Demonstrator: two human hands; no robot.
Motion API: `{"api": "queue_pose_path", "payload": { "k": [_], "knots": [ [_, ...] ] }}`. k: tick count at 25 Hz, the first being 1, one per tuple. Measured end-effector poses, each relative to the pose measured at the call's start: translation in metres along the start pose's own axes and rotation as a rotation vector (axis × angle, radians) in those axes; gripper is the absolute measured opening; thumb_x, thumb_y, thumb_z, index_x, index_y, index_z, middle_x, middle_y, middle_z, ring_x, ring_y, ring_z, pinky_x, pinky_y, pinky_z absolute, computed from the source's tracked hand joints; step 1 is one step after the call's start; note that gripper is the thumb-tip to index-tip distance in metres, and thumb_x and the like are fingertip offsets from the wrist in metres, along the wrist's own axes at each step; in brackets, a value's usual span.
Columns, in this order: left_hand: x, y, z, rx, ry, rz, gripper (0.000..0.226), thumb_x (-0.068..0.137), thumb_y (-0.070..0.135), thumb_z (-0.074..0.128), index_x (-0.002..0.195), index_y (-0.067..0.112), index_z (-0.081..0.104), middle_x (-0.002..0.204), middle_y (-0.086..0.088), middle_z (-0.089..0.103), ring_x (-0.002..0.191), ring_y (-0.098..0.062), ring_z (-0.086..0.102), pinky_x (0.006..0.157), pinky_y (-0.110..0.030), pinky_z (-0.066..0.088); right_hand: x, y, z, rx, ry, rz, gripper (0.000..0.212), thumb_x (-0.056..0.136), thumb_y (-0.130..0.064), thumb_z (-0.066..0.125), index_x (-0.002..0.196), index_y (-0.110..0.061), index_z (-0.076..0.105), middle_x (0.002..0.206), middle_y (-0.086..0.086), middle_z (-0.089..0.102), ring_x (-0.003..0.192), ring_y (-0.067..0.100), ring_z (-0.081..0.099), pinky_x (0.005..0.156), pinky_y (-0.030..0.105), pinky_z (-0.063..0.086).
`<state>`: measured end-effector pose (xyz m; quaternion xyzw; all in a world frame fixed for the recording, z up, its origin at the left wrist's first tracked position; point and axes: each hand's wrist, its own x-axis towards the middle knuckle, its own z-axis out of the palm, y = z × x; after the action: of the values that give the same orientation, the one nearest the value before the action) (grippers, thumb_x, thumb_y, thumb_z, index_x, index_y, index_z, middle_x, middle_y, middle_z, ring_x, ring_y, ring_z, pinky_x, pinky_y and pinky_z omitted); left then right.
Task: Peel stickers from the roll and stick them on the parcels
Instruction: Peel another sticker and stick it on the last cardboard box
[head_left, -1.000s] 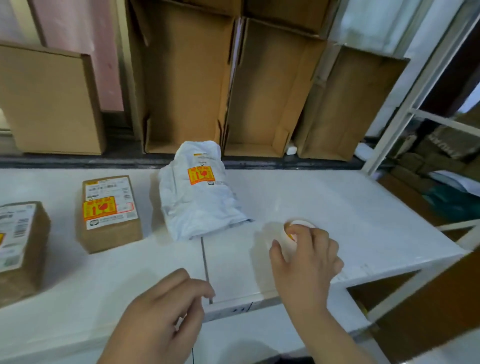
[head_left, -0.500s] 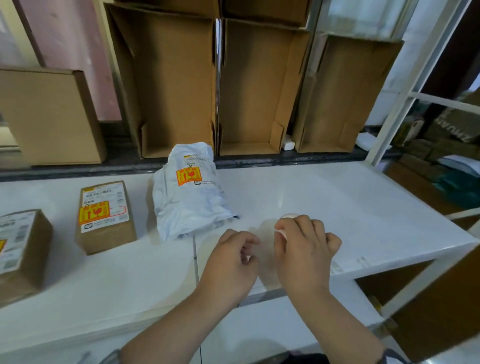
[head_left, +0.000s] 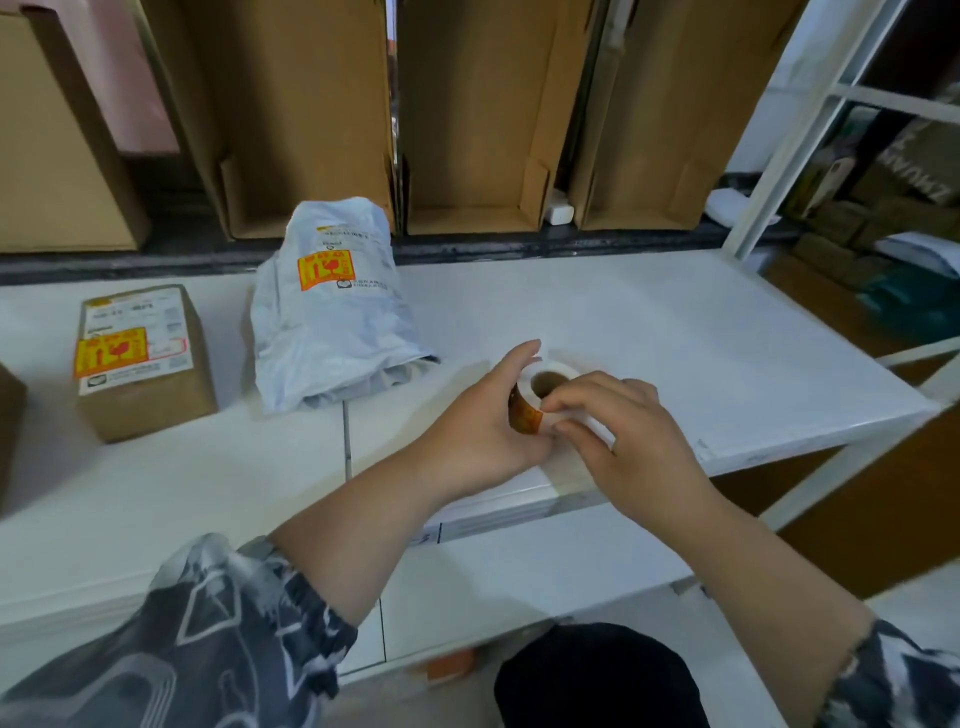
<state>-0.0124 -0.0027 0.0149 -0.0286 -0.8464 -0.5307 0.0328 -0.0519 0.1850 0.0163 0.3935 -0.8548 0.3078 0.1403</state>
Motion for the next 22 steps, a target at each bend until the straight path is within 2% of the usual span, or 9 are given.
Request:
{"api": "queue_pose_path", "payload": {
  "k": [4, 7, 11, 15, 18, 22],
  "knots": [
    [-0.013, -0.006, 0.012, 0.05, 0.152, 0.064, 0.097, 0.075, 0.043, 0.086, 0.155, 0.031, 0.033, 0.135, 0.005, 0.061, 0.118, -0.016, 0.064, 0.105, -0.036, 0.052, -0.005, 0.002, -0.001, 0.089, 0.012, 0.093, 0.019, 0.093, -0.015, 0.073, 0.105, -0.03, 0.073, 0.108, -0.027, 0.068, 0.109, 0.015, 0.06, 0.097, 0.03, 0.046],
    [-0.02, -0.006, 0.014, 0.015, 0.267, 0.023, 0.085, 0.075, 0.033, 0.089, 0.146, 0.025, 0.043, 0.122, 0.004, 0.068, 0.112, -0.016, 0.069, 0.101, -0.04, 0.055, -0.006, -0.003, 0.006, 0.128, 0.072, 0.122, 0.015, 0.089, -0.019, 0.077, 0.101, -0.028, 0.074, 0.105, -0.028, 0.068, 0.111, 0.015, 0.062, 0.099, 0.029, 0.047],
    [-0.023, -0.006, 0.012, -0.039, 0.304, -0.004, 0.062, 0.078, 0.021, 0.088, 0.129, 0.019, 0.052, 0.099, 0.011, 0.07, 0.094, -0.015, 0.074, 0.092, -0.038, 0.059, -0.004, -0.009, 0.012, 0.112, 0.133, 0.143, 0.016, 0.086, -0.021, 0.081, 0.097, -0.029, 0.073, 0.1, -0.032, 0.065, 0.109, 0.018, 0.062, 0.094, 0.027, 0.047],
    [-0.019, -0.016, 0.012, -0.156, 0.309, -0.046, 0.049, 0.077, 0.019, 0.09, 0.116, 0.018, 0.06, 0.104, 0.002, 0.075, 0.096, -0.019, 0.076, 0.094, -0.042, 0.061, -0.003, -0.013, 0.016, 0.107, 0.157, 0.155, 0.013, 0.086, -0.02, 0.082, 0.091, -0.027, 0.072, 0.096, -0.028, 0.066, 0.106, 0.015, 0.06, 0.091, 0.023, 0.045],
    [-0.019, -0.02, 0.011, -0.218, 0.299, -0.049, 0.038, 0.081, 0.016, 0.087, 0.111, 0.016, 0.064, 0.106, -0.004, 0.077, 0.1, -0.017, 0.076, 0.097, -0.041, 0.06, -0.004, -0.013, 0.014, 0.111, 0.155, 0.161, 0.01, 0.086, -0.019, 0.081, 0.089, -0.023, 0.073, 0.095, -0.021, 0.07, 0.104, 0.003, 0.057, 0.089, 0.02, 0.042],
    [-0.024, -0.017, 0.014, -0.113, 0.336, 0.004, 0.027, 0.084, 0.016, 0.08, 0.108, 0.014, 0.067, 0.099, 0.0, 0.078, 0.095, -0.013, 0.076, 0.093, -0.038, 0.062, -0.005, -0.014, 0.014, 0.116, 0.147, 0.168, 0.009, 0.086, -0.016, 0.08, 0.089, -0.022, 0.073, 0.096, -0.016, 0.072, 0.104, 0.002, 0.057, 0.09, 0.019, 0.043]
  ]
}}
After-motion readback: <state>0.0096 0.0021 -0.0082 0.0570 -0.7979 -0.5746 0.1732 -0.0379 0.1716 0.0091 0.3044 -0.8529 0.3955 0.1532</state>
